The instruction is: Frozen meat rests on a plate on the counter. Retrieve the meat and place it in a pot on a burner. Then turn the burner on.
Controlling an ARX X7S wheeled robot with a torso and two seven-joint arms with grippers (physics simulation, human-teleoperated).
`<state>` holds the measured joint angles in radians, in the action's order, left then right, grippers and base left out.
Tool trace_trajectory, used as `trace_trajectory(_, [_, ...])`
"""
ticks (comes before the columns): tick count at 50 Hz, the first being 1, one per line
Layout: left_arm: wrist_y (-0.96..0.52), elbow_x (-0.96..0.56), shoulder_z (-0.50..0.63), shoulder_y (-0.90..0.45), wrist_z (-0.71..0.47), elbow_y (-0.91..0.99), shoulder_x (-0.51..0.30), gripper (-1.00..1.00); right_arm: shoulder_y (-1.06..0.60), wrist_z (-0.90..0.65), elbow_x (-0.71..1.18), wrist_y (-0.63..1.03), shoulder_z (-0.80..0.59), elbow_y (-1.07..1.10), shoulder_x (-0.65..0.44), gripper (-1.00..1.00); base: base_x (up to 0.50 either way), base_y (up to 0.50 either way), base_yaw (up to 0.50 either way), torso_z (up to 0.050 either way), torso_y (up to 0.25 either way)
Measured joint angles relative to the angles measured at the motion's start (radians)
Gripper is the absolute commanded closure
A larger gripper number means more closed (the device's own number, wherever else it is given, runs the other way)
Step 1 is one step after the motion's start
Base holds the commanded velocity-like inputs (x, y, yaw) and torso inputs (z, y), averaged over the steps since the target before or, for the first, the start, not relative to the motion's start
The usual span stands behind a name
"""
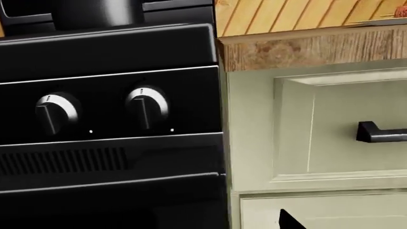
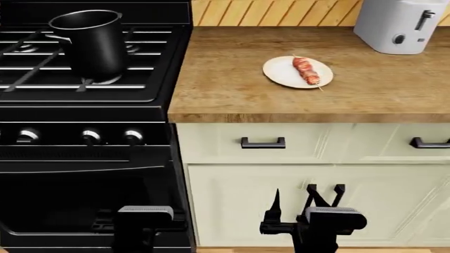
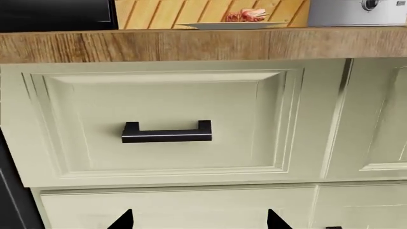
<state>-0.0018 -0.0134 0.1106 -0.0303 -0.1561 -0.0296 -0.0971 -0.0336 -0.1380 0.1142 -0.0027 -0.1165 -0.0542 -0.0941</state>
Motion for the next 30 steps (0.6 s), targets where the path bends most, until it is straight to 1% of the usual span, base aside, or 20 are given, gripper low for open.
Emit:
trace_trajectory(4, [0.002,-0.001,0.003,-0.004,-0.012,-0.005,-0.001,-1.0,-0.001,-0.005,0.003,-0.001,-0.004,-0.002,-0.006,-1.0,0.0,-0.32,0.0,0.0,0.0])
trace_trajectory(14, [0.002,-0.002,0.013,-0.015,-0.034,-0.018,-0.008,-1.0,-0.009,-0.021,0.005,0.002,-0.016,-0.017,-0.015,-1.0,0.0,0.0,0.0,0.0,0.0])
trace_trajectory(25, [0.005,-0.018,0.033,-0.022,-0.023,-0.014,-0.025,-1.0,-0.018,-0.045,-0.005,0.008,-0.03,-0.018,-0.025,-1.0,0.0,0.0,0.0,0.048,0.0])
trace_trajectory(30, [-0.036,-0.04,0.034,-0.032,-0.015,0.031,-0.034,-1.0,-0.023,-0.06,-0.005,0.031,-0.032,0.017,-0.03,-1.0,0.0,0.0,0.0,0.05,0.0])
